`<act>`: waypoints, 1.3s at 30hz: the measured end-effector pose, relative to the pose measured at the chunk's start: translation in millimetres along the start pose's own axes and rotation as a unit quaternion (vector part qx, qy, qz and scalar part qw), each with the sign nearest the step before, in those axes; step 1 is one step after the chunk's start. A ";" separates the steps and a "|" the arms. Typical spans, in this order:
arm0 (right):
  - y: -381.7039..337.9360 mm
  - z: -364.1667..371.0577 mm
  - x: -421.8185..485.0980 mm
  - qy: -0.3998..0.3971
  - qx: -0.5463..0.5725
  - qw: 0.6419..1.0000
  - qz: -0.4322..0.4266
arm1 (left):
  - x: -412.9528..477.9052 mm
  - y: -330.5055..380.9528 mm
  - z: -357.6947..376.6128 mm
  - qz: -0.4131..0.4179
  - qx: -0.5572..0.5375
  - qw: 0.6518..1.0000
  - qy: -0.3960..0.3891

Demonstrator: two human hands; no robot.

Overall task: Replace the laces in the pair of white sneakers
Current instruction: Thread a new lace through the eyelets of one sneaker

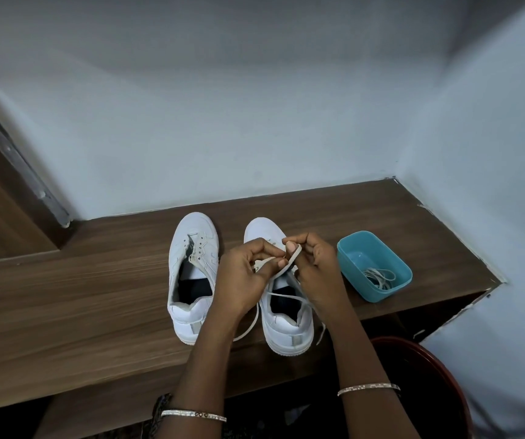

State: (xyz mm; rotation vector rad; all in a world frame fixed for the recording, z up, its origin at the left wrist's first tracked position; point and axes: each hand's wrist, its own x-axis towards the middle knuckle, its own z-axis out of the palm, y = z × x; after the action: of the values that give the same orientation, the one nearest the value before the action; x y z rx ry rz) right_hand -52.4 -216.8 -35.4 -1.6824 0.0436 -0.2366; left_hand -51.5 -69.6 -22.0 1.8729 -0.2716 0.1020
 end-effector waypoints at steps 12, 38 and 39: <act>-18.7 3.8 -3.6 0.045 0.114 0.989 0.088 | -4.2 -7.5 0.3 0.202 0.302 0.925 0.115; -33.6 -20.4 3.3 0.055 0.379 0.913 0.138 | -0.1 -10.5 5.2 0.131 0.427 0.890 0.095; -31.9 -19.8 2.9 0.069 0.370 0.918 0.127 | 0.3 -10.0 6.2 0.122 0.439 0.885 0.097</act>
State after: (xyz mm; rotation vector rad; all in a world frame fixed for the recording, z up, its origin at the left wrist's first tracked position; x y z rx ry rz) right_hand -56.6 -232.5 -1.5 -0.8889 0.2468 -0.1451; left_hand -49.3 -72.6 -33.2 2.6918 -0.3566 0.6785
